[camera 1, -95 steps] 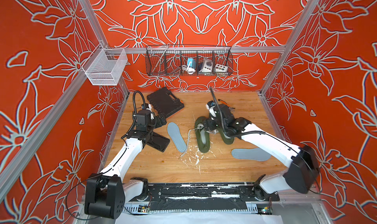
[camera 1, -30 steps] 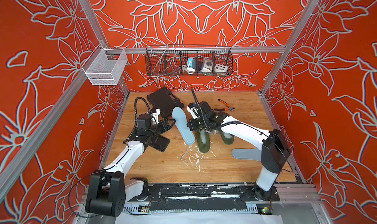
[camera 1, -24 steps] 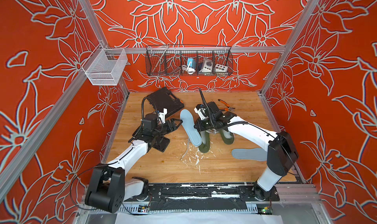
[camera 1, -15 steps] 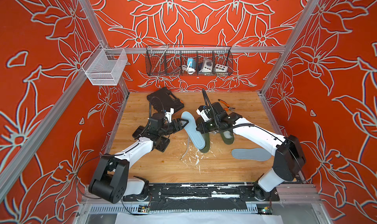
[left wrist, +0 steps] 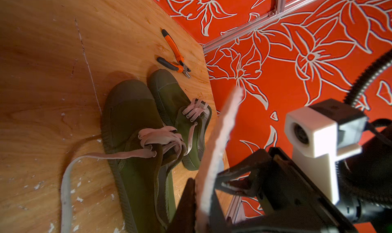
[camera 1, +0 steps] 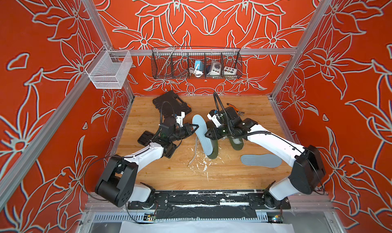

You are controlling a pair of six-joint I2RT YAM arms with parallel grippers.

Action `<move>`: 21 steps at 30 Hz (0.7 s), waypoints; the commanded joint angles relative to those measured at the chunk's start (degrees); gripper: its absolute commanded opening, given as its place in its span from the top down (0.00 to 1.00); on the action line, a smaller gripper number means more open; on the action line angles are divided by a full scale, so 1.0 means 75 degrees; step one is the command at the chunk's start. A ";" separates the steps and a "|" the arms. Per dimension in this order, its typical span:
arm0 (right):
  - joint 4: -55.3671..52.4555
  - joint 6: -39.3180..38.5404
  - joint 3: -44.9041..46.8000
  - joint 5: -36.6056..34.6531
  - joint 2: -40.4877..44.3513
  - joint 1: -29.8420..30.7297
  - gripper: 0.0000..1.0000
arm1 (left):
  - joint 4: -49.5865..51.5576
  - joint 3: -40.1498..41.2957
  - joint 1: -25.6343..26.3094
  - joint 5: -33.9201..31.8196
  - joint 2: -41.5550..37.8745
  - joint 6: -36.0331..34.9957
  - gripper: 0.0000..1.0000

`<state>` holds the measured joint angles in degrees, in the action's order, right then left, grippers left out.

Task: Insert the insole into the shoe
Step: Pick up the insole from the center of the board.

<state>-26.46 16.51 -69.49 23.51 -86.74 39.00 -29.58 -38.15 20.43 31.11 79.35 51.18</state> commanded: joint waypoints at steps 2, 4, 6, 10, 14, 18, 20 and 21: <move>0.0859 -0.0443 0.0574 -0.0640 0.0728 0.0011 0.18 | -0.0009 -0.0075 0.0054 -0.0229 0.0002 0.0400 0.96; 0.1441 -0.0485 0.0995 -0.1039 0.1048 0.0026 0.11 | -0.0067 -0.0061 0.0054 -0.0217 0.0019 0.0585 0.98; 0.2341 -0.0620 0.1575 -0.1360 0.1369 0.0075 0.06 | -0.0076 -0.0109 0.0055 -0.0141 0.0099 0.0865 1.00; 0.3763 -0.0733 0.2473 -0.1306 0.1650 0.0157 0.01 | 0.0356 -0.0438 0.0088 -0.0076 0.0305 0.1110 1.00; 0.4109 -0.0829 0.2615 -0.1569 0.1382 0.0372 0.01 | 0.0617 -0.0575 0.0147 -0.0233 0.0328 0.1189 1.00; 0.4632 -0.0857 0.2709 -0.1546 0.0988 0.0614 0.01 | 0.0550 -0.0481 0.0148 -0.0350 0.0295 0.1341 1.00; 0.4839 -0.0817 0.2666 -0.1524 0.0676 0.0721 0.01 | 0.0419 -0.0407 0.0148 -0.0285 0.0335 0.1465 1.00; 0.4815 -0.0776 0.2578 -0.1489 0.0526 0.0750 0.01 | 0.0395 -0.0387 0.0143 -0.0273 0.0342 0.1483 1.00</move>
<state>5.63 11.18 -50.28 13.06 -80.27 43.75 -25.76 -41.25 21.21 29.19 81.82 60.58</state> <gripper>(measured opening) 0.989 0.048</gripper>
